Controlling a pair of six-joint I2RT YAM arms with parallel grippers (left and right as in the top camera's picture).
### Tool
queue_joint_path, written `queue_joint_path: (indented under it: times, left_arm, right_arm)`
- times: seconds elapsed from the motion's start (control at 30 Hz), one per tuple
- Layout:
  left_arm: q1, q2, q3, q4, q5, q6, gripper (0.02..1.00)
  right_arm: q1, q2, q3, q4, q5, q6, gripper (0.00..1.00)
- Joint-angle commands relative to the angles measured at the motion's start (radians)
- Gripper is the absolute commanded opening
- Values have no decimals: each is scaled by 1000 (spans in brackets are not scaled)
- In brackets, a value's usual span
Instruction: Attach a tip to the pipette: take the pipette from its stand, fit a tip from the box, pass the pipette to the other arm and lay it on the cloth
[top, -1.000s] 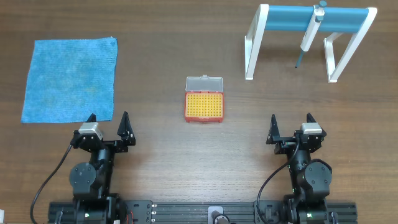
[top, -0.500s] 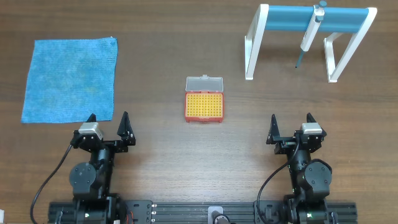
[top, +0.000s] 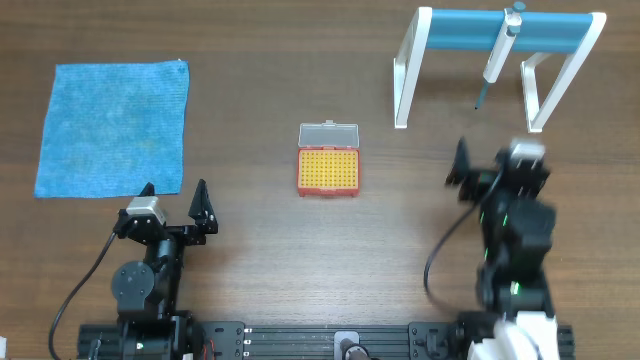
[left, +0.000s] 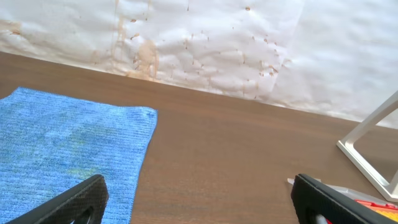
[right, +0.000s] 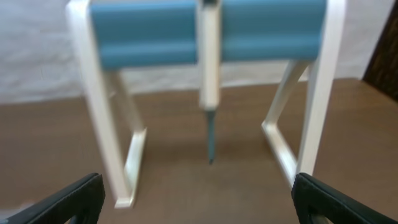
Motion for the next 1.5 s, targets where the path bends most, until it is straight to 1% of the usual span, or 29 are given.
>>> queue_joint_path:
  times: [0.03, 0.1, 0.17, 0.43, 0.47, 0.5, 0.63, 0.9, 1.07, 1.17, 1.23, 1.3, 1.43, 1.5]
  left_arm:
    - [-3, -6, -2, -6, 4, 16, 954]
    - [-3, -6, -2, -6, 4, 16, 954]
    - [-3, -6, -2, -6, 4, 16, 954]
    - [-3, -6, -2, -6, 4, 16, 954]
    - [-3, -6, -2, -6, 4, 16, 954]
    - [-3, -6, -2, -6, 4, 16, 954]
    - [-3, -6, -2, -6, 4, 16, 956]
    - [-3, -6, -2, -6, 4, 16, 956]
    - [-3, -6, -2, -6, 4, 16, 956]
    - [-3, -6, -2, -6, 4, 16, 954]
    - [-3, -6, -2, -6, 4, 16, 956]
    - [-3, -6, -2, -6, 4, 16, 956]
    - [-3, -6, -2, -6, 4, 16, 954]
    - [-3, -6, -2, -6, 4, 16, 954]
  right_arm:
    - [-41, 313, 139, 161, 41, 11, 976]
    - [-41, 428, 183, 231, 34, 11, 976]
    - [-42, 540, 235, 259, 30, 11, 976]
    - [-53, 758, 372, 255, 28, 11, 976]
    - [-53, 777, 394, 254, 19, 11, 976]
    - [-53, 803, 422, 255, -11, 11, 976]
    - [-53, 840, 450, 255, -50, 11, 976]
    - [-58, 856, 450, 232, -49, 0, 976]
    - [-65, 856, 454, 225, -51, -70, 976]
    - [-65, 856, 459, 225, -95, -115, 976]
    - [-66, 856, 460, 225, -135, -181, 976]
    - [-70, 856, 460, 225, -135, -242, 976]
    - [-74, 856, 460, 225, -135, -247, 978]
    - [-74, 856, 460, 226, -124, -204, 976]
